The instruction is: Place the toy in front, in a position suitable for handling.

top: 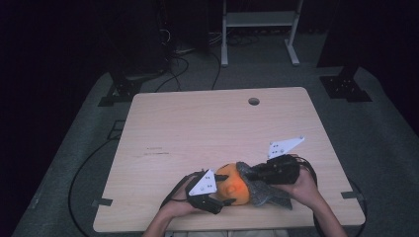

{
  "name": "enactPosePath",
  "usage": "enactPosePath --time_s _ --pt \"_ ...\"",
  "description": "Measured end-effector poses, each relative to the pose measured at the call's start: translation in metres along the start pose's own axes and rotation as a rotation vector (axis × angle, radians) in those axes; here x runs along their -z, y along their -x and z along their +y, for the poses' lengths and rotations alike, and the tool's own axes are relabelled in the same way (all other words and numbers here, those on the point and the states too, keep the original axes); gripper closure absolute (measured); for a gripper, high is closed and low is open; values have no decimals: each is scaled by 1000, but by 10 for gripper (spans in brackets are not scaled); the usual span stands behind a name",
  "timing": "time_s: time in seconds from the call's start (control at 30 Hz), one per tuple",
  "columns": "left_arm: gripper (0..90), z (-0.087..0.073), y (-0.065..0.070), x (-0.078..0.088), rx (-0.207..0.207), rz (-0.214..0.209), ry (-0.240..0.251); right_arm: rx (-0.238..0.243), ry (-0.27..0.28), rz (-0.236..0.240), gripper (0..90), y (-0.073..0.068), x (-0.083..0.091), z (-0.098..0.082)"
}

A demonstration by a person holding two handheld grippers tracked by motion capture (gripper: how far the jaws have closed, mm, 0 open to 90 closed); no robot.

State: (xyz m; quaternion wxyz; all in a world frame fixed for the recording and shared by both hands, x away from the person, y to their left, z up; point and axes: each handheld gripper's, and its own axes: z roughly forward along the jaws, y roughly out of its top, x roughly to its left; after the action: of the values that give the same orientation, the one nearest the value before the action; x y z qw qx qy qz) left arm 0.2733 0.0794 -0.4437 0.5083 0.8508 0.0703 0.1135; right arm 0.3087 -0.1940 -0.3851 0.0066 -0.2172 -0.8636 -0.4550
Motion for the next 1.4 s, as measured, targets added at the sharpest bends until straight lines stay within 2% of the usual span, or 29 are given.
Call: enactPosePath --time_s 0.13,0.2,0.33,0.4,0.47,0.53,0.6,0.67,0.73,0.8,0.87,0.93,0.97,1.07,1.17,1.23,1.3,1.4 --pt "290 3 -2 -1 31 7 10 -55 -8 -26 795 12 8 -13" --pt "296 4 -2 -2 31 13 7 -55 -5 -24 798 10 12 -15" --pt "310 8 -5 -5 62 32 3 25 -3 3 798 -9 8 -4" --pt "311 8 -5 -5 73 38 5 77 -2 39 798 -23 1 3" --pt "311 7 -7 -3 95 43 14 127 -21 -1 798 -32 -3 9" --pt "284 6 -9 -1 110 23 25 121 -18 -40 798 -29 0 10" --pt "255 6 -10 0 124 -14 41 84 -25 -79 799 -20 3 6" --pt "281 5 -10 -1 110 1 40 55 -8 -81 798 -15 6 1" --pt "340 6 -9 -2 105 29 42 80 -2 -77 800 -21 7 4" --pt "377 9 -8 -5 108 52 50 124 18 -40 801 -33 7 11" --pt "381 13 -4 -9 80 57 36 161 25 -9 801 -46 5 20" --pt "384 14 -1 -10 61 63 26 213 -21 -59 800 -53 -2 25" --pt "388 14 -2 -10 67 62 26 217 -41 -81 800 -52 -4 25" --pt "397 9 -4 -7 80 59 33 166 -28 -82 801 -42 -2 18" --pt "396 6 -7 -2 99 58 39 125 -28 -125 800 -31 5 11" --pt "396 4 -11 1 118 53 47 100 -46 -164 800 -18 8 3" --pt "389 2 -13 2 135 34 54 40 -31 -151 800 -5 10 -8" --pt "386 2 -14 1 139 30 59 0 -16 -138 800 4 12 -15"
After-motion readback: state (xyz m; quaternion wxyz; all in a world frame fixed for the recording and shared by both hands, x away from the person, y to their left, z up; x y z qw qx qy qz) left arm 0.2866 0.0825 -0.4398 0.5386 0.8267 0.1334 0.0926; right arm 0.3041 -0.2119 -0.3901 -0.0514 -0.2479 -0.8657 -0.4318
